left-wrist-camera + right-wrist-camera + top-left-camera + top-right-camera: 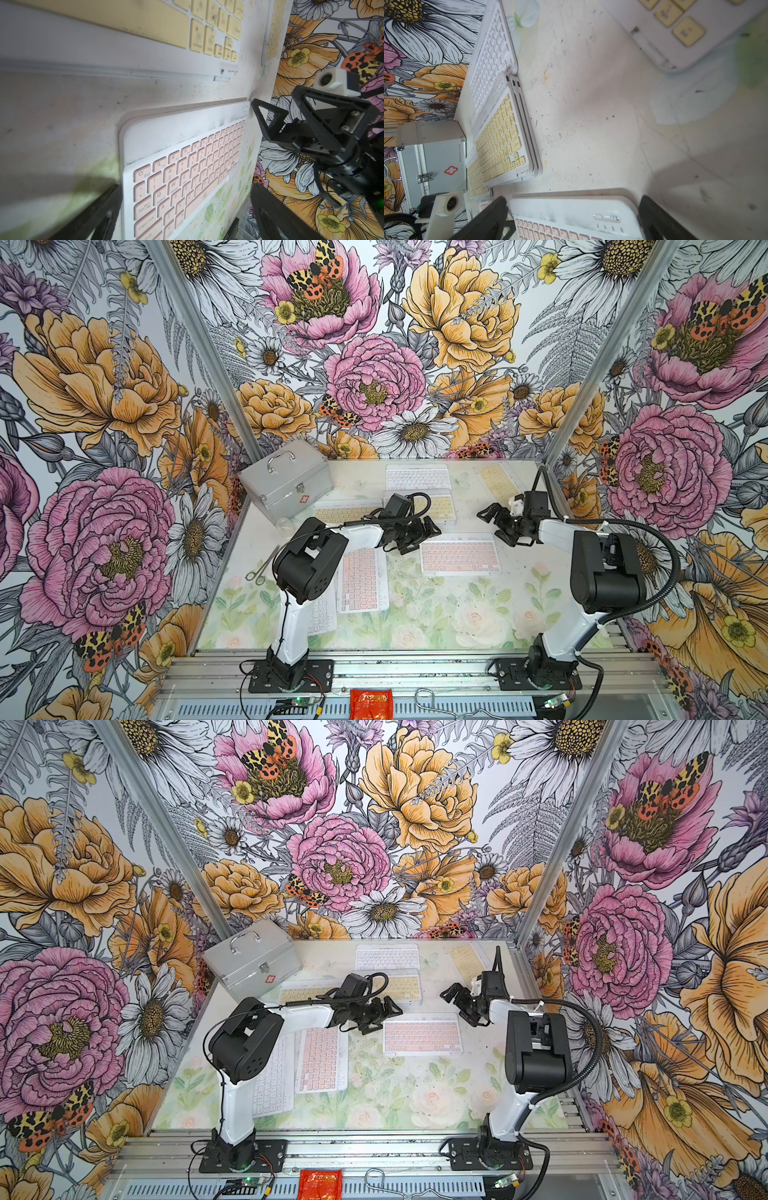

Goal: Stack the numeric keypads
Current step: Move the numeric keypad to the center of the board, then pick up the numeric keypad from the center of the board.

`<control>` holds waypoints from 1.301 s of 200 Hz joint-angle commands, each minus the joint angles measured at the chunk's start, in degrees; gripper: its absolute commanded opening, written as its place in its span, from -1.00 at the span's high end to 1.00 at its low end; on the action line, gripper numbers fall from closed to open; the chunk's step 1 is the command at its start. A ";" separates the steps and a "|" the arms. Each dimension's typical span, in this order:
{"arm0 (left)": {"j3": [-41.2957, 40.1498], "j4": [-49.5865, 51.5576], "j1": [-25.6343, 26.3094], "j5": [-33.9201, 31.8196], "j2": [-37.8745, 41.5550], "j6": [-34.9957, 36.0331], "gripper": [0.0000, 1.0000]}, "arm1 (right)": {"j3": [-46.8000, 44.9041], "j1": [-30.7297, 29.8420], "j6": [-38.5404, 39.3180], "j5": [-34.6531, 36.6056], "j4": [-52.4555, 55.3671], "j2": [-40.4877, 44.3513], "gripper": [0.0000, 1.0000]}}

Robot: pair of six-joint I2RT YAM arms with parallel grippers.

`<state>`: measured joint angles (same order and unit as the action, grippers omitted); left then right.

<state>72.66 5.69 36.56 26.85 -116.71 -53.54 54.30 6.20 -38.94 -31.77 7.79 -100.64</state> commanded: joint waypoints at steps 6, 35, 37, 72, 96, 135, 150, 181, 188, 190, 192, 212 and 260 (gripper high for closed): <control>-0.77 3.80 -0.55 -2.06 -3.26 1.33 -0.98 | -1.74 0.02 -0.48 -1.07 -1.47 0.96 -0.99; -0.77 3.85 -0.52 -2.07 -3.27 1.43 -0.98 | -2.06 0.17 -0.11 0.68 -1.29 0.12 -1.00; -0.72 3.81 -0.48 -2.07 -3.27 1.42 -0.98 | -2.09 0.14 -0.14 0.66 -1.40 -0.01 -1.00; -1.10 3.83 -0.52 -2.15 -3.06 1.50 -0.98 | -2.30 0.05 -0.70 -0.66 -2.17 -0.77 -1.00; -0.97 3.81 -0.56 -1.97 -3.34 1.60 -0.98 | -3.26 -0.29 -1.01 -1.24 -2.51 1.01 -1.00; -0.37 3.80 -0.70 -1.90 -4.23 1.68 -0.98 | -4.90 -0.56 -2.04 -3.67 -5.83 2.16 -1.00; -0.41 3.80 -0.78 -1.89 -4.24 1.77 -0.98 | -5.52 -0.59 -2.62 -4.28 -7.18 2.25 -0.99; -0.85 3.82 -1.04 -2.00 -4.08 1.86 -0.97 | -6.34 -1.13 -3.07 -4.88 -8.09 3.09 -0.99; -0.90 3.79 -1.04 -1.97 -4.06 1.86 -0.98 | -6.55 -1.35 -3.15 -5.04 -8.27 3.53 -0.99; -0.91 3.73 -1.16 -1.98 -4.06 1.86 -0.98 | -6.57 -1.36 -3.16 -5.03 -8.35 3.59 -0.99; -1.00 3.65 -1.14 -1.91 -4.06 1.86 -0.98 | -6.69 -1.38 -3.16 -5.05 -8.33 3.78 -0.99; -1.16 3.46 -1.22 -1.94 -4.13 1.79 -0.97 | -7.08 -1.76 -3.32 -5.18 -8.19 4.96 -0.99; -1.11 2.75 -1.40 -1.47 -4.79 1.46 -0.97 | -8.53 -2.51 -4.25 -6.19 -8.53 8.05 -1.00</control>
<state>73.12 4.56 35.31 26.89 -117.45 -53.34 46.76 5.41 -41.56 -33.50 0.51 -95.77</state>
